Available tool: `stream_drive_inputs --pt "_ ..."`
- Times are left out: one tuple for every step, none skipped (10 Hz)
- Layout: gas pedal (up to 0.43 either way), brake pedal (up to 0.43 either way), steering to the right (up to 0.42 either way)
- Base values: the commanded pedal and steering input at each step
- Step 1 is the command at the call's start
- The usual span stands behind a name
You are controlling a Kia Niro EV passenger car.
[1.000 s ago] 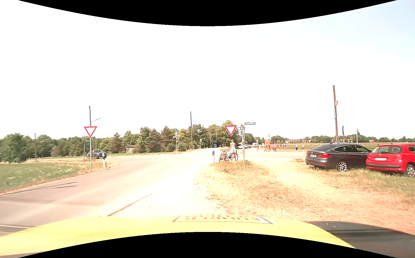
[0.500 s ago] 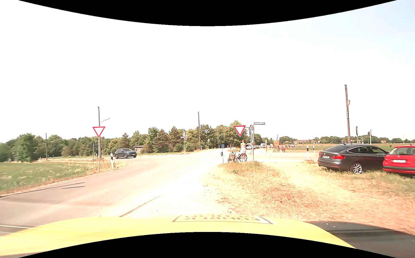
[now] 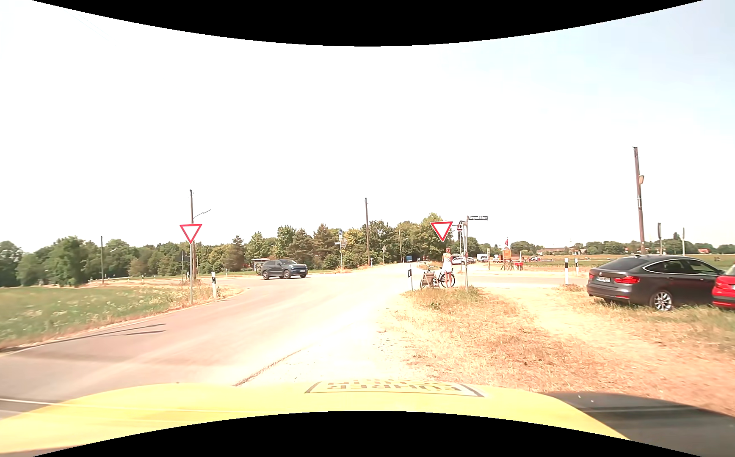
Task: Follow the waypoints while adhering to traffic rules and regulations
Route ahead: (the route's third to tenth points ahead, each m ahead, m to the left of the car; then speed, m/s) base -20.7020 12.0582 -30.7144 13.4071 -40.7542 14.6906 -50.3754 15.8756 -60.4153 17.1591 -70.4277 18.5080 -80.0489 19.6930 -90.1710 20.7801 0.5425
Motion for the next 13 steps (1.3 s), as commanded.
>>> stream_drive_inputs --pt "0.0 0.012 -0.734" --pt "0.0 0.012 -0.75" --pt "0.0 0.012 -0.753" --pt "0.0 0.018 -0.752" --pt "0.0 0.024 -0.749" --pt "0.0 0.037 -0.743" --pt "0.0 0.055 -0.736" --pt "0.0 0.073 -0.729" --pt "0.0 0.091 -0.72" --pt "0.0 0.116 -0.711" --pt "0.0 0.14 -0.702" --pt "0.0 0.165 -0.688" --pt "0.0 0.183 -0.671"
